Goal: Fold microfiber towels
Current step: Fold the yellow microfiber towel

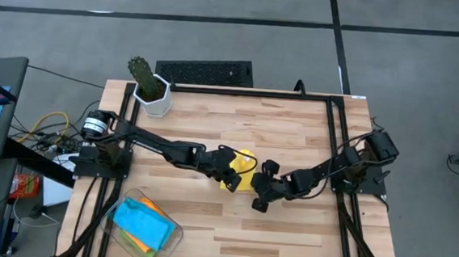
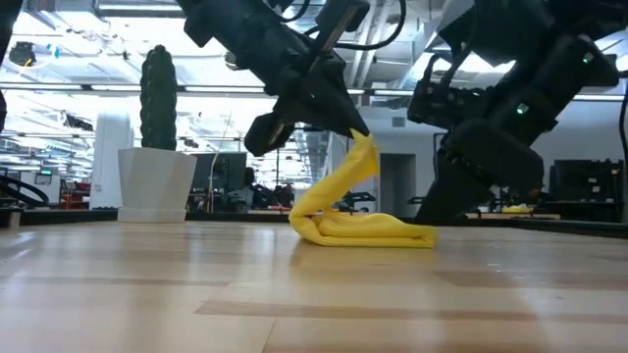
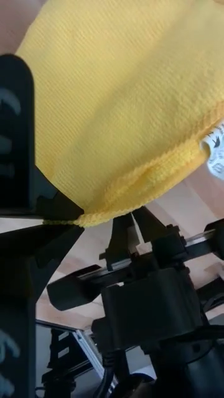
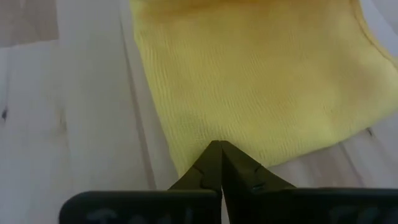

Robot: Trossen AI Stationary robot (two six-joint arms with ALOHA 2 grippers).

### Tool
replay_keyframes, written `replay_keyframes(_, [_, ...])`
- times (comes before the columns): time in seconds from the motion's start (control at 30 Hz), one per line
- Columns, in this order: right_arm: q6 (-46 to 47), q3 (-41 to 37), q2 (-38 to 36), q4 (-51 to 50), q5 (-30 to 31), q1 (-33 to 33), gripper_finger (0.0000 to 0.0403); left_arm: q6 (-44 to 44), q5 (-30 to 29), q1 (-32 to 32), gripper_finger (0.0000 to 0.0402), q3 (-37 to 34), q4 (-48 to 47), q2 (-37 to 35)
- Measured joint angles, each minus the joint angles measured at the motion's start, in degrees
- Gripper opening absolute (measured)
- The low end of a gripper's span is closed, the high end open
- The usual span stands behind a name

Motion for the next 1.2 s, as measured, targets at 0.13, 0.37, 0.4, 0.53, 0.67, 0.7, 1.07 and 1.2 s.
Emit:
replay_keyframes(0.13, [0.0, 0.0, 0.4, 0.6, 0.0, 0.0, 0.0020, 0.0, -0.1, 0.2, 0.0002, 0.0, -0.1, 0.1])
replay_keyframes(0.37, [-0.4, 0.0, 0.4, 1.3, 0.0, 0.0, 0.0026, -0.1, -0.6, 0.8, 0.0002, 0.0, 1.4, 0.1])
replay_keyframes(0.4, [-0.5, 0.0, 0.4, 1.3, 0.0, 0.0, 0.0029, -0.1, -0.7, 0.9, 0.0002, 0.0, 1.9, 0.1])
replay_keyframes(0.53, [-0.9, 0.0, 0.4, 1.3, 0.0, 0.0, 0.0030, -0.6, -1.0, 0.8, 0.0002, 0.0, 2.3, 0.1])
replay_keyframes(0.67, [-1.0, 0.0, 0.4, 1.3, 0.0, -0.1, 0.0023, -1.1, -1.0, 0.8, 0.0002, 0.0, 2.5, 0.1])
replay_keyframes(0.7, [-1.0, 0.0, 0.4, 1.3, 0.0, -0.1, 0.0021, -1.1, -1.0, 0.8, 0.0002, 0.0, 2.8, 0.1])
replay_keyframes(1.07, [-1.1, 0.0, 0.4, 1.4, 0.0, -0.1, 0.0031, -2.1, -1.1, 0.8, 0.0005, 0.0, 4.9, 0.1])
replay_keyframes(1.2, [-1.1, 0.0, 0.4, 1.4, 0.0, -0.1, 0.0026, -2.0, -1.1, 0.8, 0.0014, 0.0, 5.7, 0.1])
